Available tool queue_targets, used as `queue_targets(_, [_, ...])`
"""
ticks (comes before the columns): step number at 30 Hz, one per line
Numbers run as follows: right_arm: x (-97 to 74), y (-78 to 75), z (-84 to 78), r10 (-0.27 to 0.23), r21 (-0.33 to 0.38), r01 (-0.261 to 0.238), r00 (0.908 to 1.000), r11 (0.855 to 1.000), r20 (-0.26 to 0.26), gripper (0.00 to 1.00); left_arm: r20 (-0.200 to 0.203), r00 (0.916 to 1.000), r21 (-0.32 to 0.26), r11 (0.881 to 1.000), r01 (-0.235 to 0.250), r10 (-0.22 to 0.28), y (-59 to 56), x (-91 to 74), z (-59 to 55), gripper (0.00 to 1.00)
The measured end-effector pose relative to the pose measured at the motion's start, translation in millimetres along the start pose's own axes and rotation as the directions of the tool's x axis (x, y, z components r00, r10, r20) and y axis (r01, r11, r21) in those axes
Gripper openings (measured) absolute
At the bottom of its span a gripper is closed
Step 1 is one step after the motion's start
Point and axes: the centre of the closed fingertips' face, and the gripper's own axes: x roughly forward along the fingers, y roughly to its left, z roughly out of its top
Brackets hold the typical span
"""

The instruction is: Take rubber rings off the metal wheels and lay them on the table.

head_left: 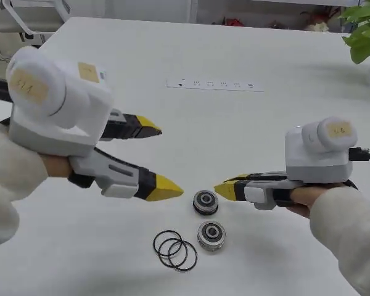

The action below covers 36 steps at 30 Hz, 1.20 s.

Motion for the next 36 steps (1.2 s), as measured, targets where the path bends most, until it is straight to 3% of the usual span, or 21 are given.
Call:
queue_targets(4, [-0.3,-6.6,-4.4,-0.007,-0.014,0.006,0.9998,1.0,-0.02,0.15,0.015,0.9999,0.012,1.0,0.006,-0.006,7.0,12.6,8.1,0.63])
queue_targets(11, [2.2,-10.3,-13.7,0.005,-0.038,-0.007,0.9982,0.999,-0.06,0.18,0.038,0.9992,0.037,0.999,-0.013,0.012,10.9,40.5,9.9,0.57])
queue_targets(16, [4.8,-10.3,-25.1,0.023,-0.068,-0.03,0.9935,0.997,-0.111,0.18,0.052,0.9982,0.045,0.998,-0.032,0.03,4.8,58.2,-7.0,0.51])
queue_targets(20, [6.7,-9.8,-29.8,0.032,-0.08,-0.042,0.9911,0.996,-0.13,0.18,0.002,1.0,0.064,0.998,-0.004,0.004,-4.6,68.5,-27.5,0.48])
queue_targets(24, [9.9,-7.3,-36.4,0.041,-0.106,-0.058,0.9871,0.993,-0.155,0.19,-0.004,0.9999,0.013,1.0,0.011,-0.011,-7.8,77.4,-38.1,0.45])
queue_targets(27, [10.5,-4.6,-34.3,0.048,-0.131,-0.067,0.9882,0.989,-0.146,0.2,-0.011,0.9999,0.011,1.0,0.011,-0.011,-9.0,81.4,-42.3,0.4])
queue_targets(31, [12.2,-2.4,-34.2,0.053,-0.17,-0.078,0.988,0.982,-0.145,0.22,0.0,0.9999,-0.036,0.999,0.014,-0.014,-10.4,87.4,-45.9,0.33])
queue_targets(36, [14.3,1.3,-35.1,0.058,-0.193,-0.087,0.9871,0.977,-0.149,0.21,-0.032,0.999,-0.044,0.999,0.03,-0.031,-17.0,93.4,-57.3,0.31])
